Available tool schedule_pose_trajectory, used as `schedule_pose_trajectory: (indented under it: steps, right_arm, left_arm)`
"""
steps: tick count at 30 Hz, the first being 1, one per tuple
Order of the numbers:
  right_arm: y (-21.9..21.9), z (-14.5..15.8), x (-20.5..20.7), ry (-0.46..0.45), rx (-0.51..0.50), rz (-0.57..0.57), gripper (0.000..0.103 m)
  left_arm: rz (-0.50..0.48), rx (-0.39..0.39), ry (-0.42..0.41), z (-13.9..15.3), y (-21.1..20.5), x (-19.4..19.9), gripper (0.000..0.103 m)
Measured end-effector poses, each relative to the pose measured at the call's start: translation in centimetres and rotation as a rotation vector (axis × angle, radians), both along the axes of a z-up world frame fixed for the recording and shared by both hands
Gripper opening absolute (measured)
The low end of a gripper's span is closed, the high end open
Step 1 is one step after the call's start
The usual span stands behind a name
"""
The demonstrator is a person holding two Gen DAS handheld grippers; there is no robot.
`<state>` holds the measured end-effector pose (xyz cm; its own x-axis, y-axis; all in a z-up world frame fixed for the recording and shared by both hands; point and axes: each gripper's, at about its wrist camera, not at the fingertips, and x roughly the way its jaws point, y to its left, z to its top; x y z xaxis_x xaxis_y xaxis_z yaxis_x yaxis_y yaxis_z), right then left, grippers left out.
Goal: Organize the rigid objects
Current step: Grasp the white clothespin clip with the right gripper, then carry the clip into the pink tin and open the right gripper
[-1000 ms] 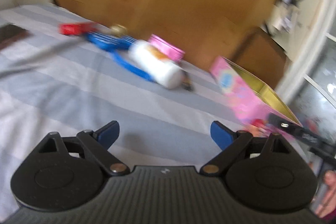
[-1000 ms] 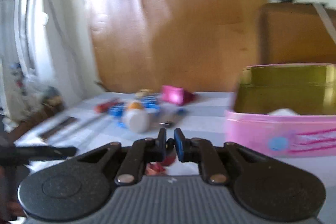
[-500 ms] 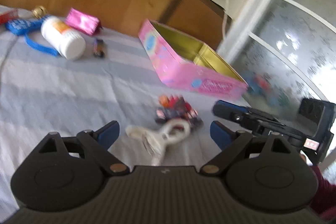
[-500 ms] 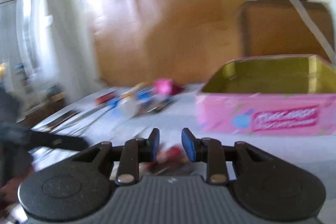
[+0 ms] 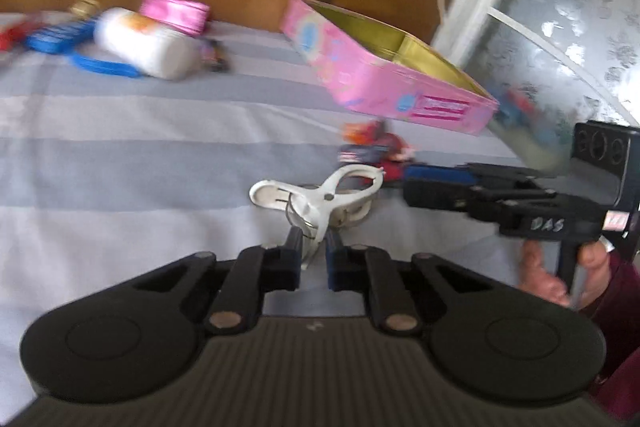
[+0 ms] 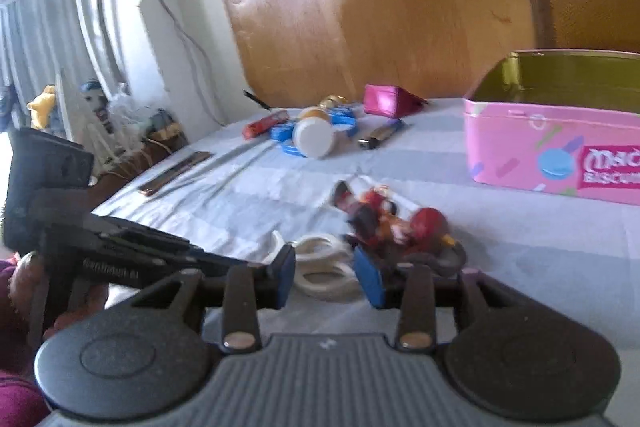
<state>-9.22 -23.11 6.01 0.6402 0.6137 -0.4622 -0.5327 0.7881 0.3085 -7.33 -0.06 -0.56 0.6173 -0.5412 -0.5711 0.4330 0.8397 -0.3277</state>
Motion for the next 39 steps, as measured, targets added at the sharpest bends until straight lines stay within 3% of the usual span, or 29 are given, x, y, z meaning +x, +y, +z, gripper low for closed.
schedule_pose_trajectory:
  steps: [4,6,8,9,11,14,15,17,18,19,20,21,22,30,34,39]
  right_arm:
    - [2.5,0.0,0.3,-0.02,-0.051,0.063,0.038]
    - [3.9,0.3,0.6,-0.046,-0.072,0.096,0.042]
    - [5.4,0.7,1.0,-0.068,-0.089,0.139,0.053]
    - [6.2,0.8,1.4,-0.076,-0.107,0.177,0.061]
    - [7.5,0.8,1.8,-0.094,-0.158,0.231,0.063]
    - [9.0,0.0,2.2,-0.117,-0.269,0.3,0.064]
    - [9.4,-0.3,2.5,-0.118,-0.297,0.33,0.067]
    - [10.2,-0.8,2.5,-0.142,-0.345,0.379,0.069]
    - [10.7,-1.2,2.6,-0.153,-0.368,0.388,0.064]
    - [10.7,-1.2,2.8,-0.155,-0.348,0.405,0.051]
    - [10.8,-1.2,2.9,-0.148,-0.34,0.408,0.049]
    - [10.9,-1.1,2.8,-0.163,-0.347,0.398,0.037]
    - [10.6,-0.8,2.6,-0.185,-0.347,0.389,0.038]
    - [3.6,3.9,2.2,-0.37,-0.284,0.117,0.038]
    - [-1.8,5.0,3.5,-0.379,-0.284,-0.048,0.037]
    - [-7.7,4.6,6.0,-0.31,-0.309,-0.208,0.037]
  left_arm:
    - [0.1,-0.033,0.0,-0.3,4.0,-1.2,0.018]
    - [0.117,-0.002,-0.023,0.0,4.4,-1.9,0.06]
    - [0.137,0.001,-0.06,0.5,4.8,-2.6,0.072]
    - [0.128,-0.01,-0.067,0.8,4.6,-2.7,0.073]
    - [0.105,-0.019,-0.077,1.0,4.0,-2.6,0.074]
    - [0.066,0.023,-0.056,0.3,3.0,-2.4,0.068]
    - [0.043,0.037,-0.045,-0.1,2.5,-2.1,0.056]
    - [0.026,0.054,-0.063,-0.9,2.0,-1.8,0.045]
    - [0.016,0.053,-0.063,-1.0,2.0,-1.6,0.036]
    - [0.023,0.052,-0.054,-0.9,2.0,-1.2,0.036]
    - [0.041,0.062,-0.056,-0.6,2.0,-0.9,0.036]
    - [0.051,0.067,-0.061,-0.2,2.0,-0.6,0.034]
    - [0.05,0.061,-0.067,0.3,1.9,-0.4,0.034]
    - [-0.075,0.07,-0.219,6.9,-5.2,5.5,0.034]
    - [-0.194,0.086,-0.277,8.8,-12.3,9.4,0.035]
    - [-0.264,0.105,-0.273,8.0,-19.5,13.6,0.036]
